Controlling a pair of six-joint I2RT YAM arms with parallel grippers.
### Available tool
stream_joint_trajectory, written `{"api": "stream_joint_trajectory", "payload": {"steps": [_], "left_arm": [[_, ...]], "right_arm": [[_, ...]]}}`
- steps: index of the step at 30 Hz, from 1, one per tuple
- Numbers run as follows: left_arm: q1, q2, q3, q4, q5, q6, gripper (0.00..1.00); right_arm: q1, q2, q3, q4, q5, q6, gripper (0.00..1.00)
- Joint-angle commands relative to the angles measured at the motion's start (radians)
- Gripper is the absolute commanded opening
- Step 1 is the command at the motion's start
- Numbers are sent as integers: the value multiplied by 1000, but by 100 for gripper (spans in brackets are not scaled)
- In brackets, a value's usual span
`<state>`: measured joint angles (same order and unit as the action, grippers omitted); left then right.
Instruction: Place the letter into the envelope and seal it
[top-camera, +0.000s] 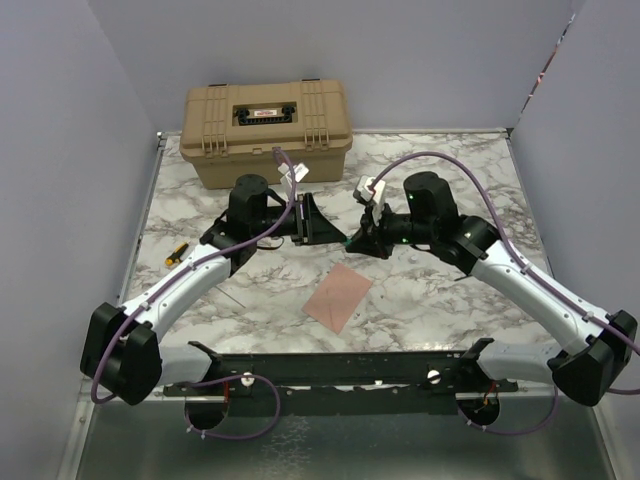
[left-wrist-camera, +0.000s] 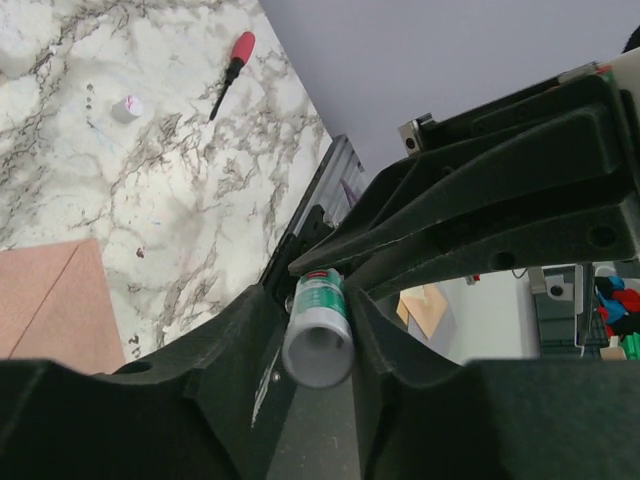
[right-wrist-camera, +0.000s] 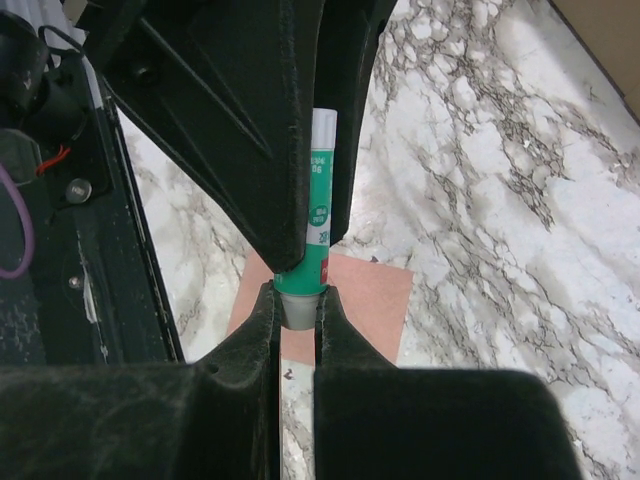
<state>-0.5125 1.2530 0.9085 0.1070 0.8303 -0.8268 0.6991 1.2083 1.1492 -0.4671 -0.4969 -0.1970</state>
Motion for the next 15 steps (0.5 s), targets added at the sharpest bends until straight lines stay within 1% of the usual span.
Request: {"api": "stream_joint_trajectory", "payload": {"steps": [1, 4, 5, 12, 13, 14, 15], "left_arm": [[0, 20, -16, -1, 47, 6, 34], [-3, 30, -17, 5, 68, 6, 25], [-4, 32, -19, 6, 72, 6, 24], [-4, 39, -21, 19, 79, 6, 26], [-3, 38, -22, 22, 82, 6, 22], [-4, 39, -25, 25, 87, 7, 8], [-3, 37, -27, 34, 95, 8, 0]], "right_arm": [[2, 19, 39, -45, -42, -39, 0], [3, 27, 45, -45, -30, -35, 0], [3, 29, 49, -50, -28, -36, 0], [3, 37, 58, -76, -43, -51, 0], [2, 35, 57, -77, -39, -52, 0], [3, 36, 58, -76, -30, -42, 0], [3, 38, 62, -71, -14, -23, 0]]}}
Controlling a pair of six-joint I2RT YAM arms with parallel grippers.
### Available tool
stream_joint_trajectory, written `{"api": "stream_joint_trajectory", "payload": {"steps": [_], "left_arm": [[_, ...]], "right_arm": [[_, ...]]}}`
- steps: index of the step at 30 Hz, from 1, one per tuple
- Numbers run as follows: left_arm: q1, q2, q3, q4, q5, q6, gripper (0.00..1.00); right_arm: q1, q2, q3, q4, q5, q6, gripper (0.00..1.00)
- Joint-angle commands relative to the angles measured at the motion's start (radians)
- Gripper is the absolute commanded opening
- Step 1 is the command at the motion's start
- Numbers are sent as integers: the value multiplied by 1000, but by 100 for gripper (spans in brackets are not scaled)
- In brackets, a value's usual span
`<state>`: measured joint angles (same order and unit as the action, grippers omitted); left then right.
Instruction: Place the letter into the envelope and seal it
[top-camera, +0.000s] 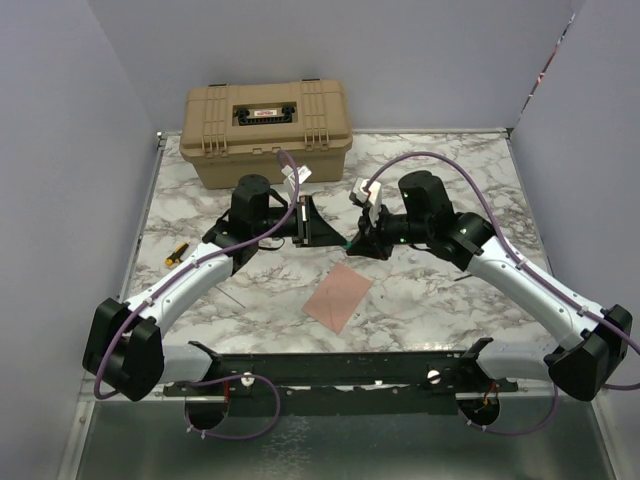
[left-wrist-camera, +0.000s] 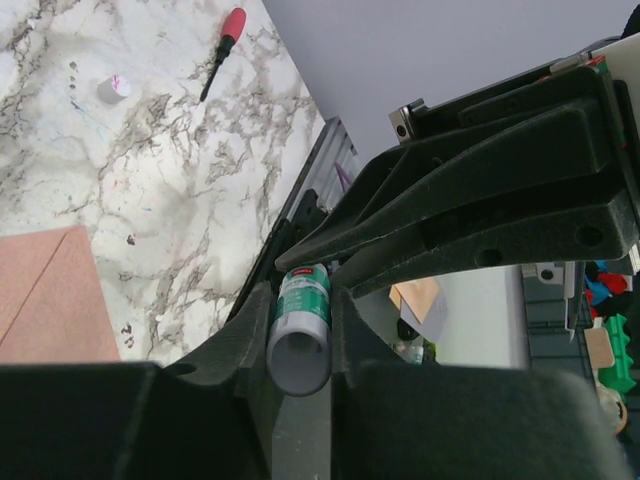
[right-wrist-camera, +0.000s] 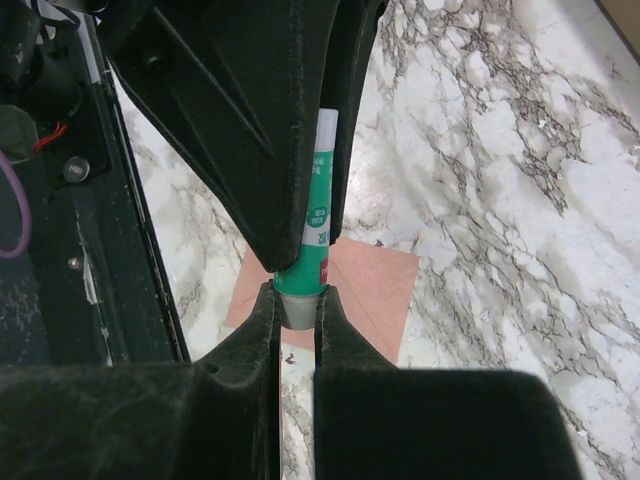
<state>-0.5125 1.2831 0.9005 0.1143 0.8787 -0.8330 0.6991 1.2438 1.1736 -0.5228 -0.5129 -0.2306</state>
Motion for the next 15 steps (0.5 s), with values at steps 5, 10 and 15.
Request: {"api": "stream_joint_trajectory", "payload": {"steps": [5, 10, 15], "left_arm": [[-2, -3, -24, 41, 3, 19, 0], [19, -37, -47, 39, -189, 17, 0], [38, -87, -82, 13, -417, 35, 0]], "right_arm": [[3, 66, 108, -38, 135, 143, 30], [4, 3, 25, 52, 211, 272, 67], [-1, -78, -76, 110, 450, 444, 77]]}}
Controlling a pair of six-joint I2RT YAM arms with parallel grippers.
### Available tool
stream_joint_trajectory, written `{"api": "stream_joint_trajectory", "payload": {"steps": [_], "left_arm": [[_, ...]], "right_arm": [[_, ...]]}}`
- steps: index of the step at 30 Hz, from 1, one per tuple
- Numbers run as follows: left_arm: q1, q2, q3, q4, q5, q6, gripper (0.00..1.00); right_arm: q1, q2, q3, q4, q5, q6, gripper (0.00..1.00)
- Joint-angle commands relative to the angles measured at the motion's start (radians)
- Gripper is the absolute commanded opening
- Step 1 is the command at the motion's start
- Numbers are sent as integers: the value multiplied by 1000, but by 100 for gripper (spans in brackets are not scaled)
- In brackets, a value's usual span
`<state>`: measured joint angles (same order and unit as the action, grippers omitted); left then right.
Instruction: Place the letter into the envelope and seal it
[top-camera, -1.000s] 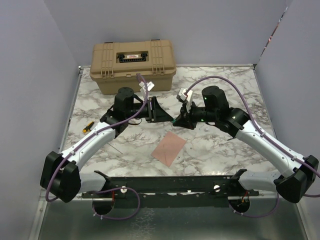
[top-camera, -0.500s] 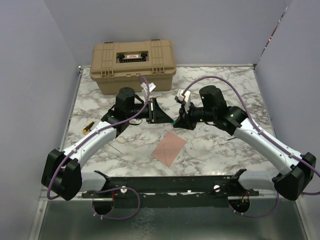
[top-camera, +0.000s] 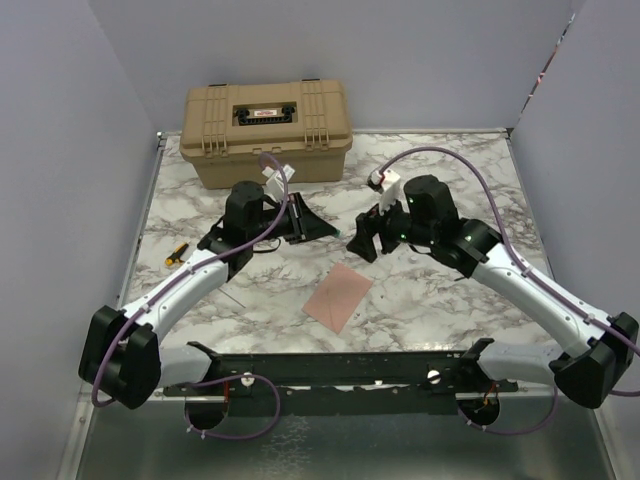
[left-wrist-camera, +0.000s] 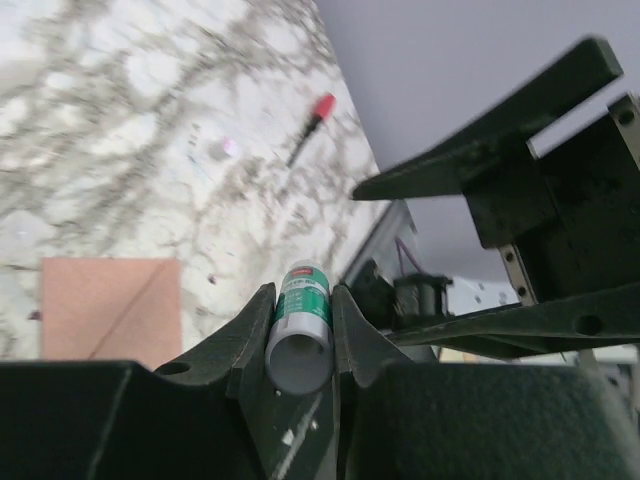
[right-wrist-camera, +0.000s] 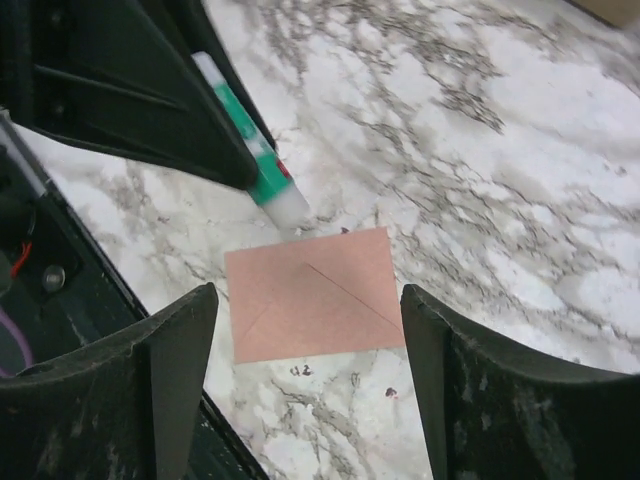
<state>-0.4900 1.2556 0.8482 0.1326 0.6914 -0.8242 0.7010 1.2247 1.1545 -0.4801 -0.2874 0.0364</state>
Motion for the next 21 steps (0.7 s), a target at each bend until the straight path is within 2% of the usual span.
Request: {"api": "stream_joint_trajectory", "payload": {"steps": [1, 5, 8, 13, 21], "left_arm": [[17, -66, -38, -5, -263, 28, 0], [18, -89, -62, -9, -354, 32, 0], [18, -95, -78, -9, -372, 37, 0], [18, -86, -98, -7, -358, 33, 0], [18, -62, -107, 4, -328, 34, 0]], "right_arm": [[-9, -57, -66, 57, 286, 216, 78], [-47, 15, -67, -58, 526, 370, 77], [-114, 102, -57, -150, 628, 466, 76], [-234, 247, -76, -199, 637, 531, 69], [-308, 423, -92, -172, 568, 539, 61]]}}
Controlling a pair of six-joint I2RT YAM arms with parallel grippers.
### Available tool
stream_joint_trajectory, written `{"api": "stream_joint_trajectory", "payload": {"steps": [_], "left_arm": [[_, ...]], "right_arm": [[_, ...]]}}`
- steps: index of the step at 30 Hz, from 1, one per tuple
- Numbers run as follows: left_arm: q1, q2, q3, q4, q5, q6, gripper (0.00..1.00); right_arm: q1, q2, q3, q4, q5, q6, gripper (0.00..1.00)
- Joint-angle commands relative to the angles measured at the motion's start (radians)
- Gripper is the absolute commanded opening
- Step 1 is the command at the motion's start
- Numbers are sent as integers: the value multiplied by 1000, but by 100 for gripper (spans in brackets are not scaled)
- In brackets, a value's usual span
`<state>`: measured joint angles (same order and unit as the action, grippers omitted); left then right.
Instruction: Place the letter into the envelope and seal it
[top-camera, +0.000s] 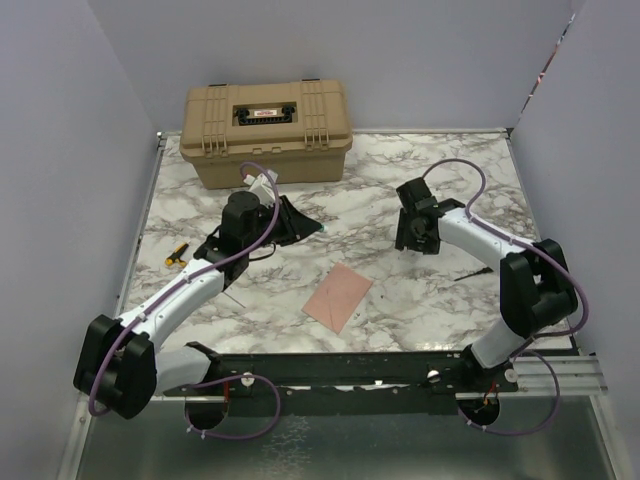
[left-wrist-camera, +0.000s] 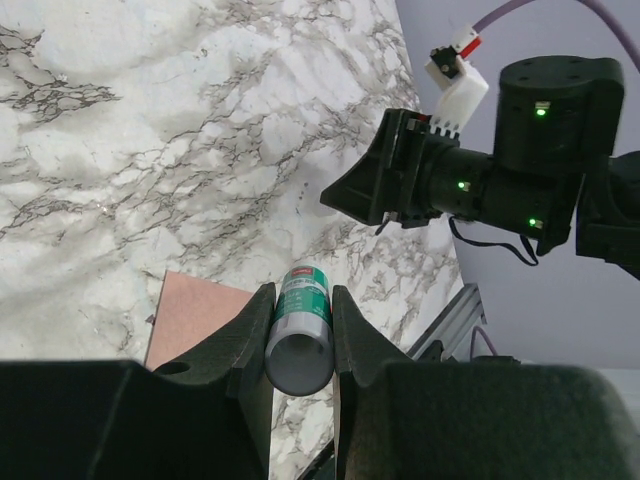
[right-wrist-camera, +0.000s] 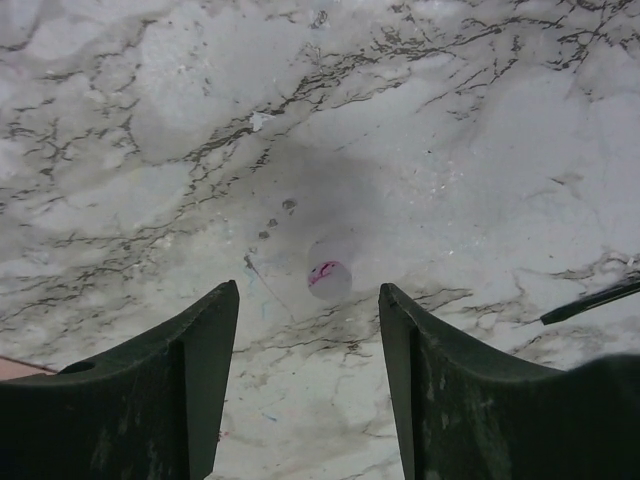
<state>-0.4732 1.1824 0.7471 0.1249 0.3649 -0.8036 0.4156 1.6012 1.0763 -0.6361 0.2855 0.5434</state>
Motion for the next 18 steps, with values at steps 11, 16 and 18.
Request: {"api": "stream_joint_trajectory", "payload": {"steps": [11, 16, 18], "left_arm": [[2, 29, -9, 25, 16, 14, 0], [2, 33, -6, 27, 21, 14, 0], [2, 35, -6, 27, 23, 14, 0]], "right_arm": [[-73, 99, -44, 20, -81, 23, 48], [-83, 110, -45, 37, -92, 15, 40], [-87, 116, -38, 38, -92, 10, 38]]}}
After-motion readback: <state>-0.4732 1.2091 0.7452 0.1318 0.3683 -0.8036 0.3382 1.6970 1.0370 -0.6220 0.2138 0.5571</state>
